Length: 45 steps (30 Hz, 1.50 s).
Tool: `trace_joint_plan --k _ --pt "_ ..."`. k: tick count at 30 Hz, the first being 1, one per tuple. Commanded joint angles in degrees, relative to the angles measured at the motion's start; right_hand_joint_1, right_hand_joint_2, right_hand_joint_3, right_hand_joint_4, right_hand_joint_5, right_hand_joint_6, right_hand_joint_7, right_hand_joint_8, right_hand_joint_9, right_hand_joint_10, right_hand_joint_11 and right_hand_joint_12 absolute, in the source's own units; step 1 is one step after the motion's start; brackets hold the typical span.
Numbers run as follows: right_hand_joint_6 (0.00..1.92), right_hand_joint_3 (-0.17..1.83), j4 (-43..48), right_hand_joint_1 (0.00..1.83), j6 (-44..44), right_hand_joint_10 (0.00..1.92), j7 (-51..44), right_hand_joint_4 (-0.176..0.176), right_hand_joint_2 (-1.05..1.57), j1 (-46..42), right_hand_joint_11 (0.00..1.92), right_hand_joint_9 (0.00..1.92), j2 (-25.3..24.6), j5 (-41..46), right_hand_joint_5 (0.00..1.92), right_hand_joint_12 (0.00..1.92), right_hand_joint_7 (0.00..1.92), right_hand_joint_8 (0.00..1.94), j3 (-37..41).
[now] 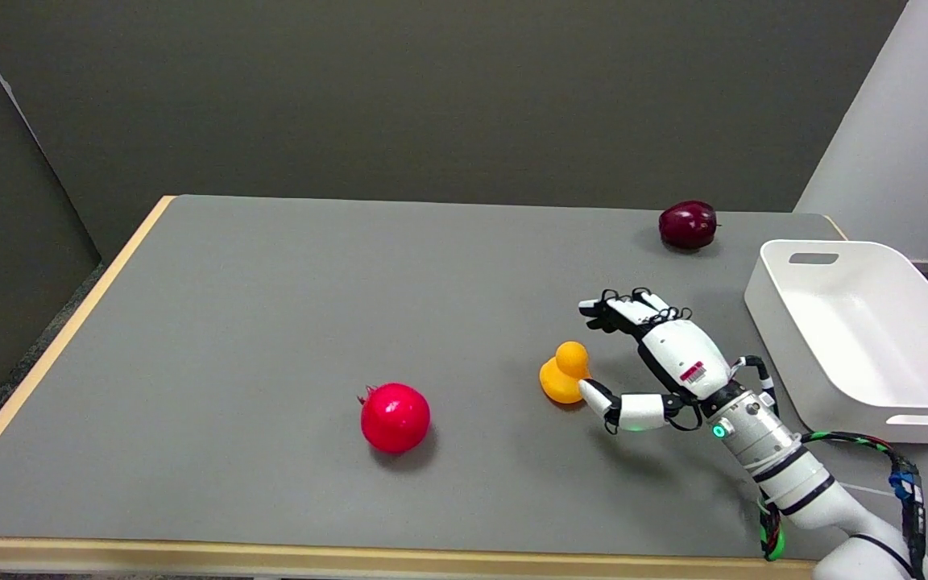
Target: Pick up the yellow duck.
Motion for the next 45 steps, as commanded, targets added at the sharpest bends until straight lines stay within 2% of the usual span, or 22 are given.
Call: trace_joint_plan --k 1,7,10,13,31,34,45 --pt "0.57 0.91 3.81 0.47 -9.66 1.05 -2.79 -0.075 0.64 -0.04 0.12 0.39 0.58 -1.18 0.29 1.32 0.46 0.64 2.08" --pt "0.55 0.92 2.79 0.45 -13.75 0.95 -2.79 -0.066 0.63 2.08 0.09 0.32 0.81 -1.18 0.27 1.28 0.40 0.57 2.00" --pt "0.52 0.92 2.47 0.44 -14.24 0.82 -2.79 -0.074 0.62 2.31 0.07 0.20 0.89 -1.18 0.25 1.24 0.30 0.49 2.08" --pt "0.49 0.82 2.47 0.50 -14.32 0.81 -2.79 -0.083 0.64 2.32 0.05 0.16 0.90 -1.18 0.26 1.27 0.30 0.42 2.08" --pt "0.49 0.83 3.05 0.52 -15.17 0.84 -2.39 -0.087 0.64 4.15 0.07 0.17 0.26 -0.78 0.26 1.29 0.31 0.41 -2.55" --pt "0.51 0.93 3.27 0.47 -16.25 0.81 -2.39 -0.083 0.61 4.15 0.08 0.20 0.26 -0.77 0.25 1.26 0.30 0.47 -2.72" --pt "0.51 0.93 3.17 0.49 -16.72 0.83 -2.31 -0.081 0.61 4.15 0.10 0.22 0.18 -0.70 0.25 1.27 0.31 0.48 -2.96"
